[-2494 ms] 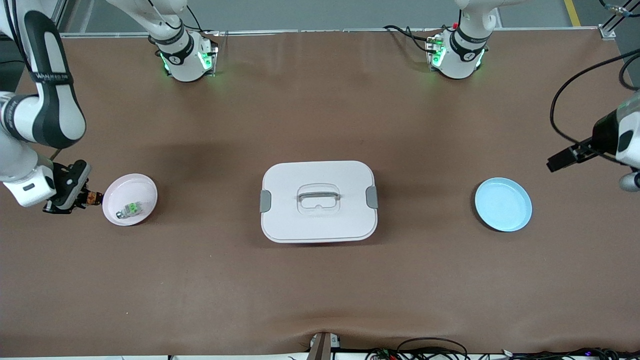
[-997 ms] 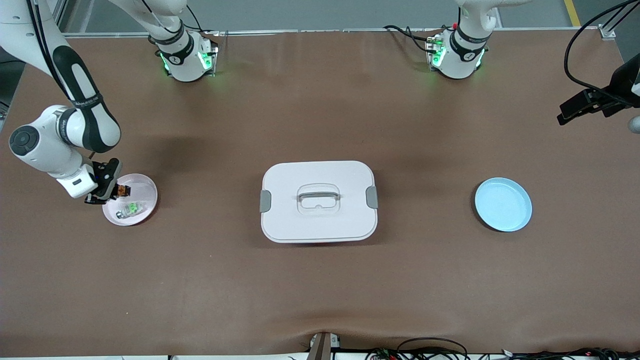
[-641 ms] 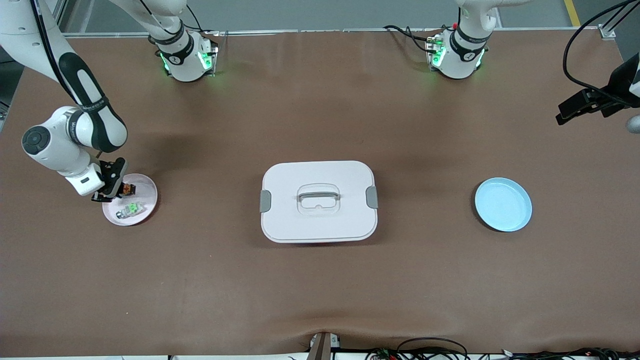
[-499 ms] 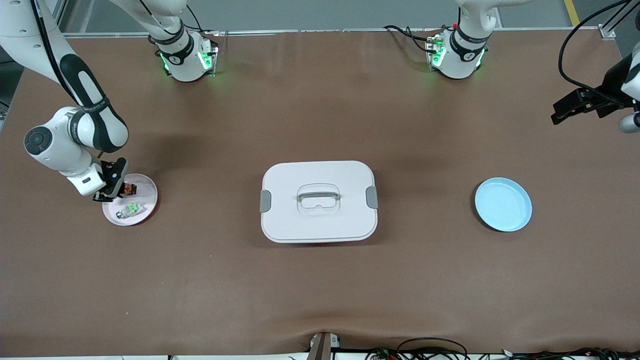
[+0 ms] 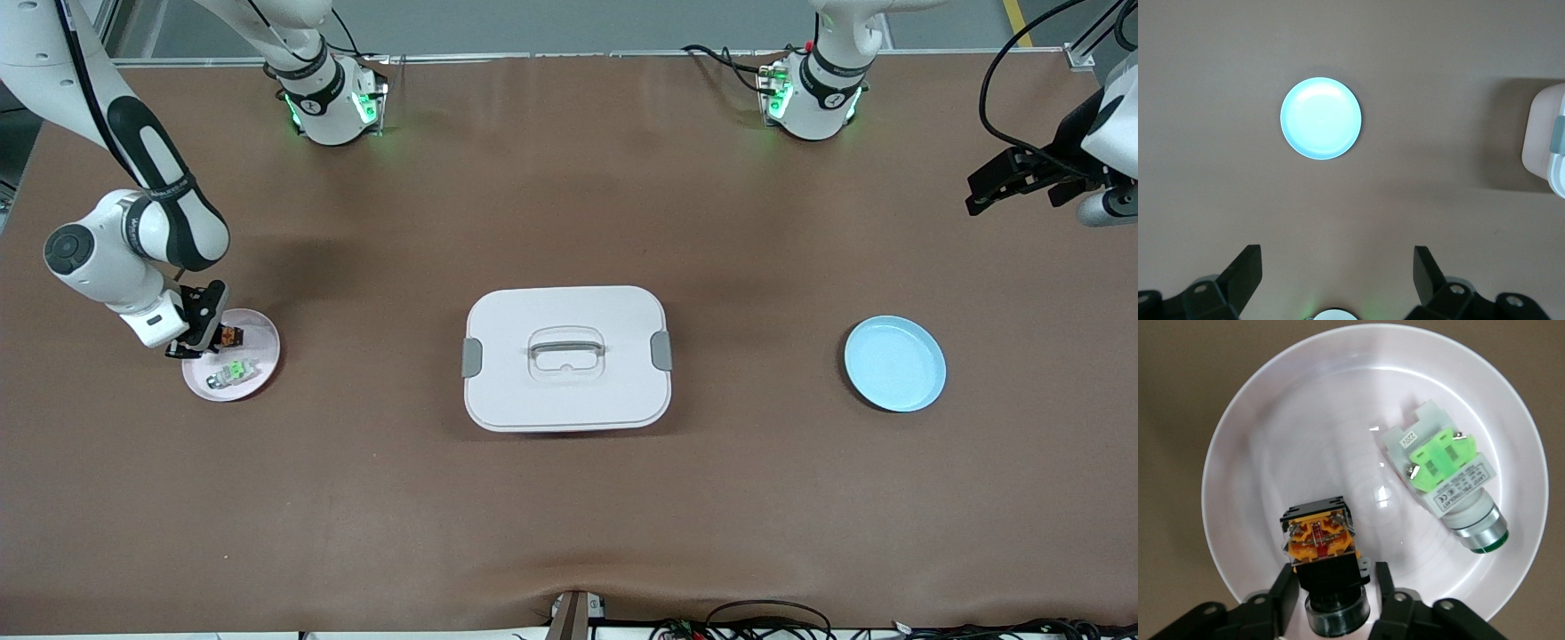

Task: Transfer orange switch to right arm and place
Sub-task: 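Lower the switch onto the white plate beside the green switch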

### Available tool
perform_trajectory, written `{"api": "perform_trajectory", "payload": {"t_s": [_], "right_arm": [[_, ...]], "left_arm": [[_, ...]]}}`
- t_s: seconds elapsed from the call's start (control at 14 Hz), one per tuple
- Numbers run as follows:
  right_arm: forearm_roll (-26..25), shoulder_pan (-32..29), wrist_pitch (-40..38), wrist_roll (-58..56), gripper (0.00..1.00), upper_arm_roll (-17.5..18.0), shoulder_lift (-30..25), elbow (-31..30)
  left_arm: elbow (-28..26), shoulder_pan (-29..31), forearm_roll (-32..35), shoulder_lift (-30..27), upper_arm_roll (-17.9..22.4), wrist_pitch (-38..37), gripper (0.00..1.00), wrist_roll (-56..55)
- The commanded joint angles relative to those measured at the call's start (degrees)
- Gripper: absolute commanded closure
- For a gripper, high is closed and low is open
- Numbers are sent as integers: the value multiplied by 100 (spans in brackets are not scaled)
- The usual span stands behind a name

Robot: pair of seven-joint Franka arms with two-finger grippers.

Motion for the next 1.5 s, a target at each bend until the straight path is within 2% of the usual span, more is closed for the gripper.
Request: {"api": "perform_trajectory", "payload": {"t_s": [0.0, 0.5, 0.71, 1.07, 1.42], "right_arm": [[-19, -139, 67, -79, 0, 109, -49, -37], [-1, -78, -12, 34, 0, 118, -76, 50], [-1, -69, -117, 551, 0, 118, -102, 164], [-10, 19, -1398, 1877, 0, 126, -243, 647], [-10, 265, -2129, 3143, 0, 135, -480, 981]], "left_arm": [[-175, 46, -58, -197, -29, 36, 0, 163], [-184, 55, -58, -223, -20, 27, 0, 163], [-184, 55, -58, -179, -20, 36, 0, 163], [-149, 64, -58, -91, -11, 97, 0, 154], [-122, 64, -49, -39, -3, 212, 0, 154]]}}
